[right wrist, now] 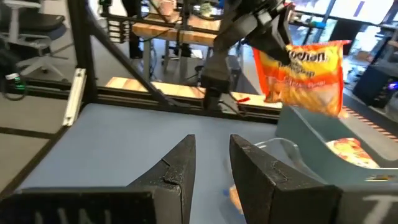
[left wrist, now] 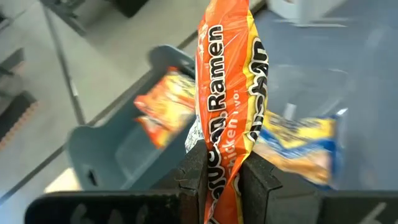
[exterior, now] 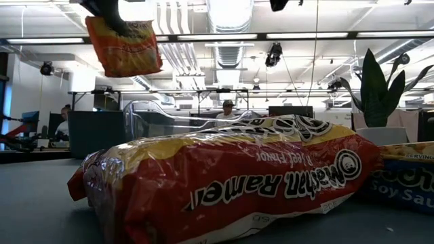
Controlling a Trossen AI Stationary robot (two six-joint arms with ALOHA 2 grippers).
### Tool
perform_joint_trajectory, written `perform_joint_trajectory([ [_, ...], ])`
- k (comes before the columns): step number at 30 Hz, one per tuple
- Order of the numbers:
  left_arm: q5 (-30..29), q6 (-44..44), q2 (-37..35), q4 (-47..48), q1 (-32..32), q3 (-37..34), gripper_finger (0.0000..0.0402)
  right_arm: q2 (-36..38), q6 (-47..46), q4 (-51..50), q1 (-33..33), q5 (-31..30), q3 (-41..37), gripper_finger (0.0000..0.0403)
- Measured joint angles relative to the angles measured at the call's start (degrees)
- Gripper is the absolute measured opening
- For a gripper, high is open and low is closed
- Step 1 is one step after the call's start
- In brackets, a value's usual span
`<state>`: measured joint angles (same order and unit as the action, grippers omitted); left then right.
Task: Sort Maruchan noodles
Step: Put the orange noodle pack into the blue bin
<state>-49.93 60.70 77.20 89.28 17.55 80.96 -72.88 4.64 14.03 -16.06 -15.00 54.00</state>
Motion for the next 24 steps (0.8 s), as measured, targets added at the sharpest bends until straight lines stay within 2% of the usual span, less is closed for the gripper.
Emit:
perform_joint_trajectory([
  [9, -0.77, -15.56, -6.96, -2.58, -16.33, -0.01, 0.0042, 0.02, 2.00, 1.13, 2.38, 0.20, 0.00, 0.0083],
  [17, -1.09, -32.48, -7.23, -6.77, -34.55, -0.20, 0.0042, 0.35, 3.55, 0.61, 3.38, 0.19, 0.00, 0.0072],
  [19, 0.84, -37.43, -7.35, -11.45, -38.57, -0.98, 0.0042, 0.35, 4.16, -0.24, 3.50, 0.15, 0.00, 0.0072],
  [24, 11.50, -47.62, -8.73, -27.09, -46.92, -6.31, 0.0042, 0.35, 3.98, -0.51, 4.12, 0.04, -0.02, 0.0075],
])
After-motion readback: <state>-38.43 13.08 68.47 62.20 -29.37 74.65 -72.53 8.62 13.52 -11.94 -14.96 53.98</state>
